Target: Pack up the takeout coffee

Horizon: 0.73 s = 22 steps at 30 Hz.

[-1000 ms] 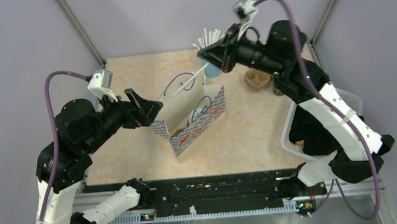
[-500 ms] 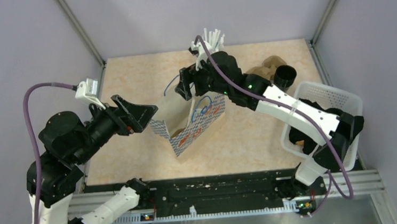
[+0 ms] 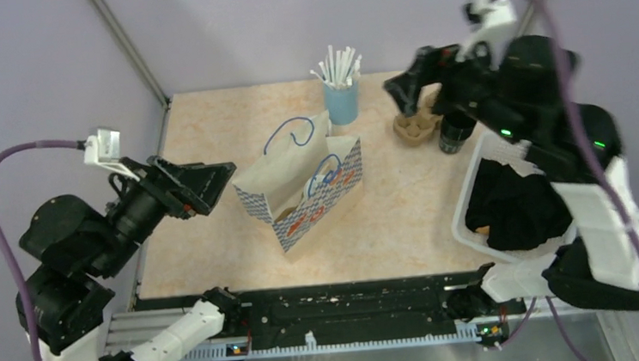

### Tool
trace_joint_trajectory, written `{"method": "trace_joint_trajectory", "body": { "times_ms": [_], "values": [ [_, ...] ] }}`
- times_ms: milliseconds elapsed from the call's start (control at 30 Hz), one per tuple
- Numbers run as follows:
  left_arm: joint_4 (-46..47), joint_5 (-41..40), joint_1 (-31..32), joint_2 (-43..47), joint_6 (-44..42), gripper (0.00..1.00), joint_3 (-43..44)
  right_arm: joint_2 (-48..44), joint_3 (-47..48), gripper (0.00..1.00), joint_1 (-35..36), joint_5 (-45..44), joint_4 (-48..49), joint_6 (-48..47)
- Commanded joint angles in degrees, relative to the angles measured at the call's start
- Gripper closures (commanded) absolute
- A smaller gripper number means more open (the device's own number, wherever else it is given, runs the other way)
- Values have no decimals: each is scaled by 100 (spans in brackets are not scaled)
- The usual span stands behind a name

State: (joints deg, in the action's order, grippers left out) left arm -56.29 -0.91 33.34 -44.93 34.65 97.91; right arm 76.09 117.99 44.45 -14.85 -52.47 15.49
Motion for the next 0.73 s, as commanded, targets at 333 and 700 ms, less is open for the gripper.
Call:
{"method": "trace_joint_trajectory", "body": {
  "times_ms": [333, 700],
  "values": [
    [1868, -133, -1, -27, -756, 1, 675, -1240, 1569, 1, 13, -1140, -1147, 355],
    [1826, -112, -3, -278, -788, 1, 728, -1268, 1243, 1, 15, -1281, -1135, 273]
  ]
}}
